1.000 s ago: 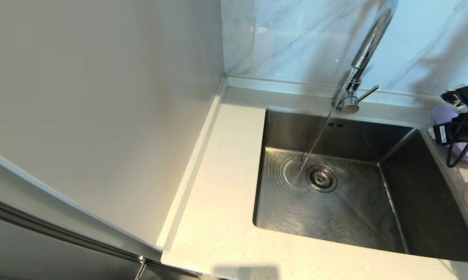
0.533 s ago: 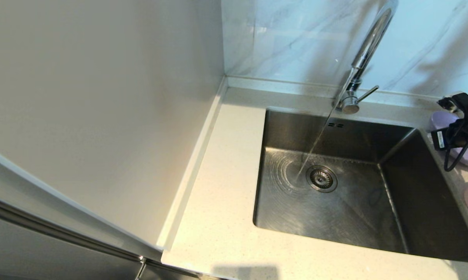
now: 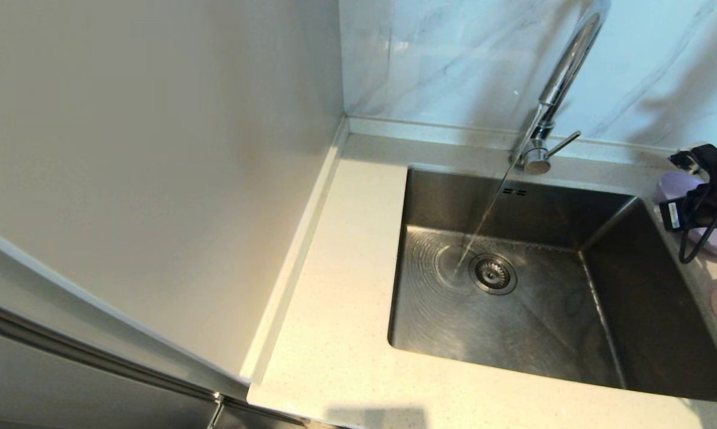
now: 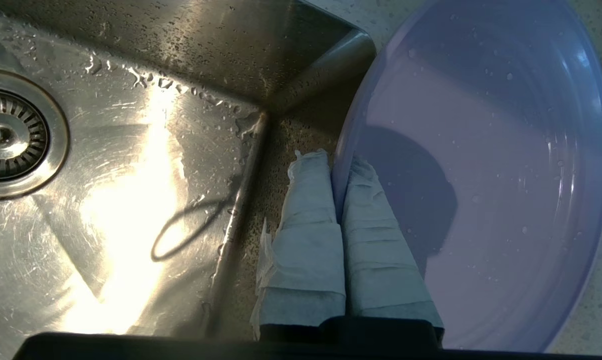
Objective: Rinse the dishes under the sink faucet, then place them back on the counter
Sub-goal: Place the plate on the table
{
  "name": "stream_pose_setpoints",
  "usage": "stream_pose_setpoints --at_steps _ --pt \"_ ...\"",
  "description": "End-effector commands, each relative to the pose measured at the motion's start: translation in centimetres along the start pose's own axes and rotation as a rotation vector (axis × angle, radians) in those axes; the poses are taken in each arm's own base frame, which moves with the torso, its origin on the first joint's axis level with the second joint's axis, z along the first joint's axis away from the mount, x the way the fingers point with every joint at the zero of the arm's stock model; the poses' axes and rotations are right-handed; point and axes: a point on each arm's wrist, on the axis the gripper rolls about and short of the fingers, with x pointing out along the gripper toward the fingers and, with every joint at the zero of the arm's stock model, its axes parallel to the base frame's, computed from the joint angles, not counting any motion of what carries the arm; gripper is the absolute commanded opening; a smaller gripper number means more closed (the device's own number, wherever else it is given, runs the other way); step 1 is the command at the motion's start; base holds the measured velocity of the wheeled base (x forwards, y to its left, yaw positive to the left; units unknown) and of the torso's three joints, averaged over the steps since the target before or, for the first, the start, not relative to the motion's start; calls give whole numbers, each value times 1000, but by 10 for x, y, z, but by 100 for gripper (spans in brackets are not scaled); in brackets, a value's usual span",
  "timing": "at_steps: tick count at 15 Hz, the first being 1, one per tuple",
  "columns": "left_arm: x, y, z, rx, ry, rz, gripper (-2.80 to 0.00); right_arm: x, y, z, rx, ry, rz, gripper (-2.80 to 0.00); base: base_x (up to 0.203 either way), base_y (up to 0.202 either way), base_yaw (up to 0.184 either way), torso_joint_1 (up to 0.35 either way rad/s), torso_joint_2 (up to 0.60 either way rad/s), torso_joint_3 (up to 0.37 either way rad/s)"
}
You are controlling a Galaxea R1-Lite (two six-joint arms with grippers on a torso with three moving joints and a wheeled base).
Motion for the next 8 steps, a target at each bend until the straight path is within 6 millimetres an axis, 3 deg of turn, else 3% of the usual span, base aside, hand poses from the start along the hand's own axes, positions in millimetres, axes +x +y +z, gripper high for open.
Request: stream_pose_setpoints --at_steps 1,8 --pt "0 0 0 0 0 0 -280 0 0 0 -4 -6 -2 0 0 0 0 0 0 0" --pt "0 0 0 0 0 0 -280 0 1 -1 -6 -11 -6 0 0 0 0 0 0 0"
